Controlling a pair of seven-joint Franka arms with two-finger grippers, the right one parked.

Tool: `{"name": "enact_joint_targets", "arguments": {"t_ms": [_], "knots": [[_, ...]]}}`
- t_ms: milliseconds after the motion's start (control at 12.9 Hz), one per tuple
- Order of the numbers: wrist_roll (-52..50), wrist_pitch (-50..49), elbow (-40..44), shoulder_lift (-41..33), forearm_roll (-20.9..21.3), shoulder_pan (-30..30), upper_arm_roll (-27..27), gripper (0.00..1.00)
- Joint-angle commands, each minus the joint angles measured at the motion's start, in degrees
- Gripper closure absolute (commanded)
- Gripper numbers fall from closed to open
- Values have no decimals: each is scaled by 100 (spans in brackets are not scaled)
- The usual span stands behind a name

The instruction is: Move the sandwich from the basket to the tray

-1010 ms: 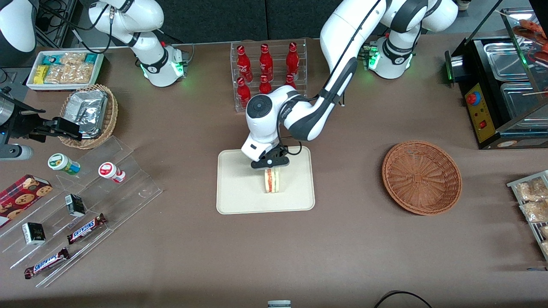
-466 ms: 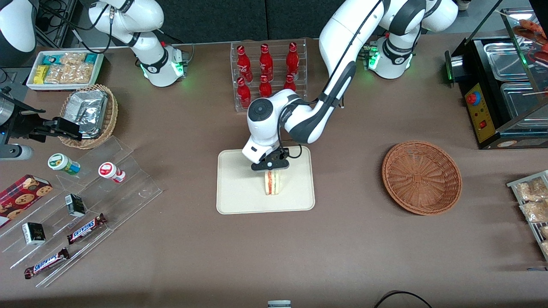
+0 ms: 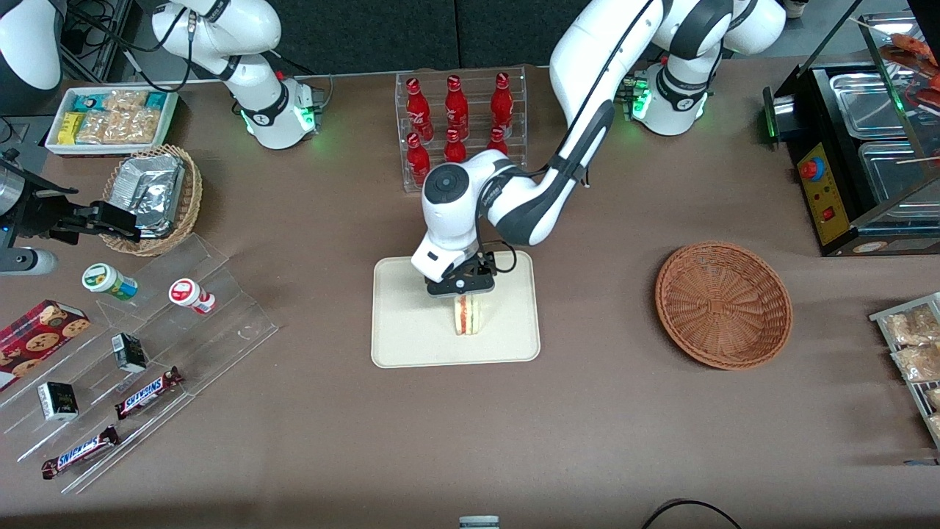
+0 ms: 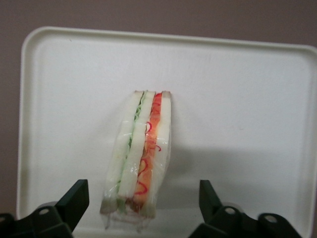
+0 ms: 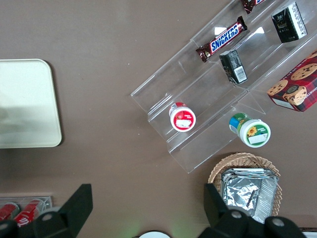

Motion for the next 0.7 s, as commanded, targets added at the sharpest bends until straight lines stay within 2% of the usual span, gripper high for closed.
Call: {"name": "enact_joint_targets", "arguments": {"t_ms": [0,233,388,621], "knots": [[-364,-724,177,-695,-55,0,66,0],[-409,-1199,196,-1546,-46,387,66,0],[-470,-1882,196,-2135,-29,641,224,0],[-287,-2657,187,-2796,24,1308,251,0]]}}
